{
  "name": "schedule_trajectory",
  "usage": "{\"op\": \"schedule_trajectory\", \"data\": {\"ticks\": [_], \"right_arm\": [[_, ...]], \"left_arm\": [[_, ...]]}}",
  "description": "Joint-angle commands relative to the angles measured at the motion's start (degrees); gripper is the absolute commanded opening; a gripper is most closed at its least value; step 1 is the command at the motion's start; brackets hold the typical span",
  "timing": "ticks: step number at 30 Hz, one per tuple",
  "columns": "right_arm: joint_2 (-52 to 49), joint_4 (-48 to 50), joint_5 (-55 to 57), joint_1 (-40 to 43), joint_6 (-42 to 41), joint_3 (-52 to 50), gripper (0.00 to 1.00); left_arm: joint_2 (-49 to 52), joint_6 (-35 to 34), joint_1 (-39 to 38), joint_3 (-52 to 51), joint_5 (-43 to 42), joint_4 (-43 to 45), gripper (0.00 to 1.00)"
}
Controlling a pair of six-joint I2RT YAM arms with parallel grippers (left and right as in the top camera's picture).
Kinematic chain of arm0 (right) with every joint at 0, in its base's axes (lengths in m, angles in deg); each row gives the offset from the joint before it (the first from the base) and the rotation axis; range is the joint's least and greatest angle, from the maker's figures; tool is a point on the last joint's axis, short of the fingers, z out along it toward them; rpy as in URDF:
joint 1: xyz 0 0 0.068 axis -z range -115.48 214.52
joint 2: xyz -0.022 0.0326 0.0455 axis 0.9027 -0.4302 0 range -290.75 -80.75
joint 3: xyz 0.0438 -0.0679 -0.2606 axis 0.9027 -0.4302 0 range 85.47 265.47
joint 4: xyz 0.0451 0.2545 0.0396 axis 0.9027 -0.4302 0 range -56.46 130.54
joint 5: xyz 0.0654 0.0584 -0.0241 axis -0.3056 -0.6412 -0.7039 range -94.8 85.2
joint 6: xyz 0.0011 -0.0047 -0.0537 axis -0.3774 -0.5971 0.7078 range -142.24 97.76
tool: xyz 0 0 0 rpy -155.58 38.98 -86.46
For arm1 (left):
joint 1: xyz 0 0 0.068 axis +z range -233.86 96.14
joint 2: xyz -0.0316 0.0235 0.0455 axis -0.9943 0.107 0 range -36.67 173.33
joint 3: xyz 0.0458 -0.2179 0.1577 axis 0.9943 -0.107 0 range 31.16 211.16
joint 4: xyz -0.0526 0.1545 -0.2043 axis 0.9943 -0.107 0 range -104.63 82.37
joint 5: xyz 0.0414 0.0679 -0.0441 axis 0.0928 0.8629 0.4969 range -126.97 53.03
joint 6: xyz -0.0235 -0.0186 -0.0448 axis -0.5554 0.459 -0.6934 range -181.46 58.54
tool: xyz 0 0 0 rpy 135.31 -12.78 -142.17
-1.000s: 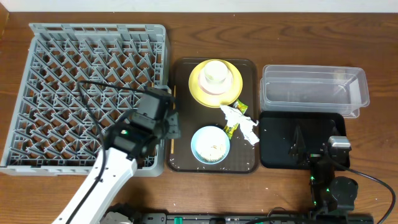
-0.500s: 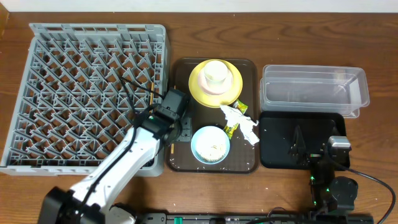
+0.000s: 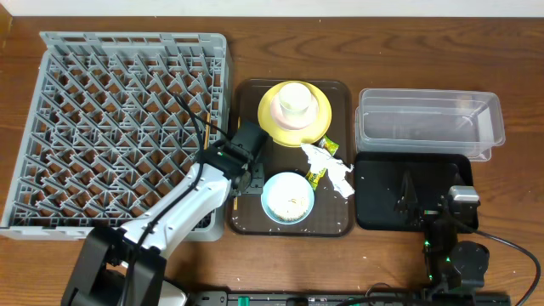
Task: Sort waste into correct bins and load items into the dishwasher
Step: 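Return the left gripper to the tray and grasp the second chopstick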
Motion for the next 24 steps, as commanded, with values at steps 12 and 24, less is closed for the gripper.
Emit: {"op": "schedule_trajectory", "data": {"ticks": [12, 24], "right_arm": [[0.31, -0.24, 0.35, -0.59, -0.46, -0.07, 0.99], [0.31, -0.24, 0.35, -0.59, -0.46, -0.07, 0.99]], "left_arm": [[0.28, -0.59, -8.09, -0.74, 13.81, 0.92, 0.13], [1.49, -4.11, -8.15, -0.76, 17.81, 0.09, 0.08]]}}
